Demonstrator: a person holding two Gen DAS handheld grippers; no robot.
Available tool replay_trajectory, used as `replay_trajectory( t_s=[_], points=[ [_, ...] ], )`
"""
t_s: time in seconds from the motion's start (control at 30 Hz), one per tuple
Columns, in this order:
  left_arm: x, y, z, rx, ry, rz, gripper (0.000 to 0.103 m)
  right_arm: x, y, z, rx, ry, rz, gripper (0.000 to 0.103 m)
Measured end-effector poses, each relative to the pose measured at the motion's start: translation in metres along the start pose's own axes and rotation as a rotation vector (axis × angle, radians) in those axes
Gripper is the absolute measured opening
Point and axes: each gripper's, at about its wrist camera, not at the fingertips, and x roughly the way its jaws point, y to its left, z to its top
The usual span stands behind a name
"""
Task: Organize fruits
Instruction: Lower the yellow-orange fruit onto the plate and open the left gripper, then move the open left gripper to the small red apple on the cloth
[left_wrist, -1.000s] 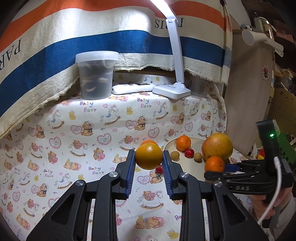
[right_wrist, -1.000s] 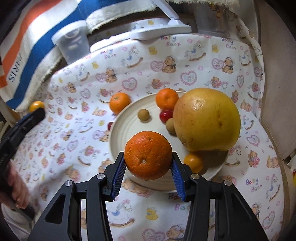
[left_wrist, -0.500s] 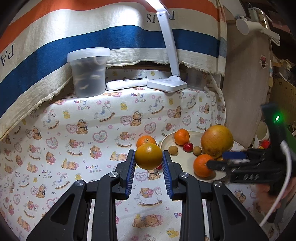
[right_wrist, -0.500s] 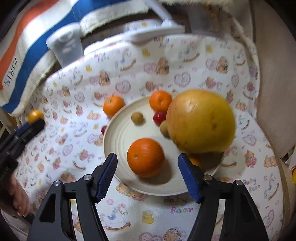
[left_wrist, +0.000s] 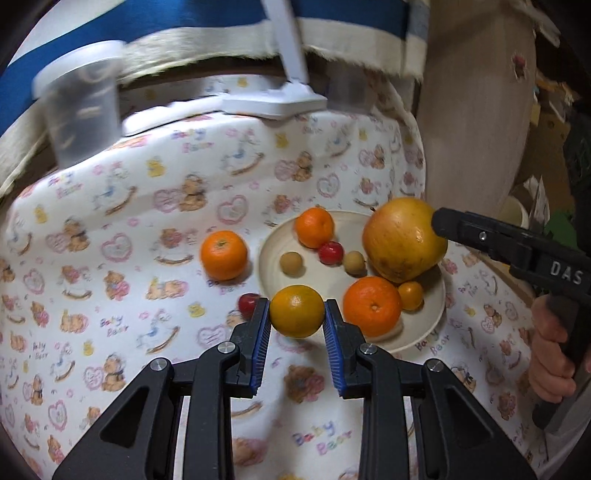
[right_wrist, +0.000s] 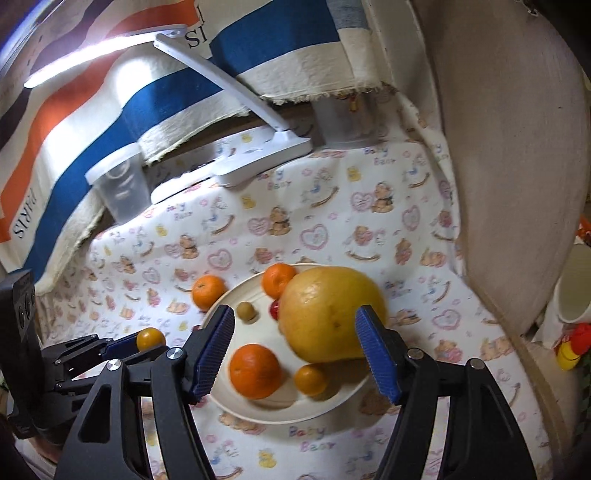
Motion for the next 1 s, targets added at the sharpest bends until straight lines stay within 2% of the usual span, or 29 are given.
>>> replay_trajectory(
  t_s=[0.2, 0.47, 0.57, 0.73, 0.77, 0.83, 1.0],
  points=[
    [0.018, -0.015, 0.001, 0.028, 0.041, 0.045, 0.027, 0.000, -0.004, 0.000, 0.019, 0.012, 0.007, 0.070],
    [0.030, -0.018, -0.002, 0.028, 0.071, 0.014, 0.028, -0.003, -0.015, 0.004, 0.068, 0.003, -0.012, 0.070],
    [0.030, -0.019, -0.004, 0.029, 0.067, 0.000, 0.028, -0.008, -0.019, 0.007, 0.061, -0.026, -0.050, 0.070],
    [0.026, -0.019, -0.007, 0.053, 0.044, 0.003, 0.029, -0.010, -0.027, 0.009, 0.086, -0.038, -0.051, 0.070],
    [0.024, -0.018, -0.007, 0.047, 0.039, 0.002, 0.032, -0.008, -0.027, 0.009, 0.086, -0.032, -0.055, 0.070],
    [0.020, -0.016, -0.008, 0.040, 0.021, 0.008, 0.051, -0.004, -0.025, 0.008, 0.074, -0.021, -0.063, 0.070],
    [0.005, -0.008, -0.004, 0.044, -0.031, 0.048, 0.064, -0.004, -0.019, 0.006, 0.040, -0.029, -0.087, 0.070]
  ],
)
